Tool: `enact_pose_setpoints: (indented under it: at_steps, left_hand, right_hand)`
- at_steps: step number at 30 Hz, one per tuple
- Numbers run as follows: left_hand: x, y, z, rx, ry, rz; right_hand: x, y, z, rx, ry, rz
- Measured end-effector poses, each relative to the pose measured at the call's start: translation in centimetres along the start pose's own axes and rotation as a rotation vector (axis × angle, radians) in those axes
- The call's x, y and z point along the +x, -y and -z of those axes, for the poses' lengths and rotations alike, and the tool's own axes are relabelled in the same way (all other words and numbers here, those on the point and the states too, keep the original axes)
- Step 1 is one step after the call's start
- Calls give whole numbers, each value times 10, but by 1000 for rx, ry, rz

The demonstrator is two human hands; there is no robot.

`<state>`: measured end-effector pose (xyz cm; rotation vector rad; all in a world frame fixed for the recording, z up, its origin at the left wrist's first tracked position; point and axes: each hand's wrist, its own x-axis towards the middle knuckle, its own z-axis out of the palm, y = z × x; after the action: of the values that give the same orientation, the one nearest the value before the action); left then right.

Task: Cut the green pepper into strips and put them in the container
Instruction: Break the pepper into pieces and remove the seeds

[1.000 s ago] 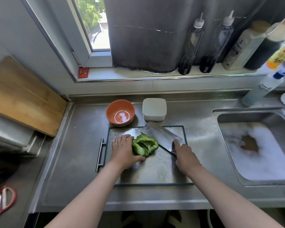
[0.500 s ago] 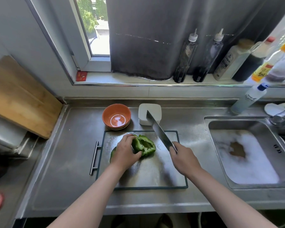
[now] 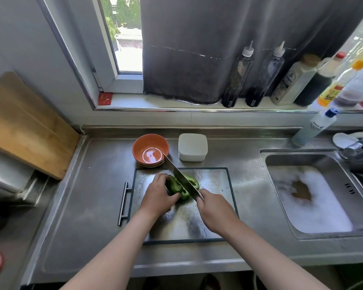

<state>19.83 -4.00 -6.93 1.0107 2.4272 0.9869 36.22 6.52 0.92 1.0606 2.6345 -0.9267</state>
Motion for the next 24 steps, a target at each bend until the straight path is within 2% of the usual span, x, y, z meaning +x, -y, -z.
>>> enact_pose_setpoints:
  at_steps: [24]
  left_hand:
    - [6,11,2,-40,-1,83]
  right_hand:
    - [19,29,3,-231,79,-60]
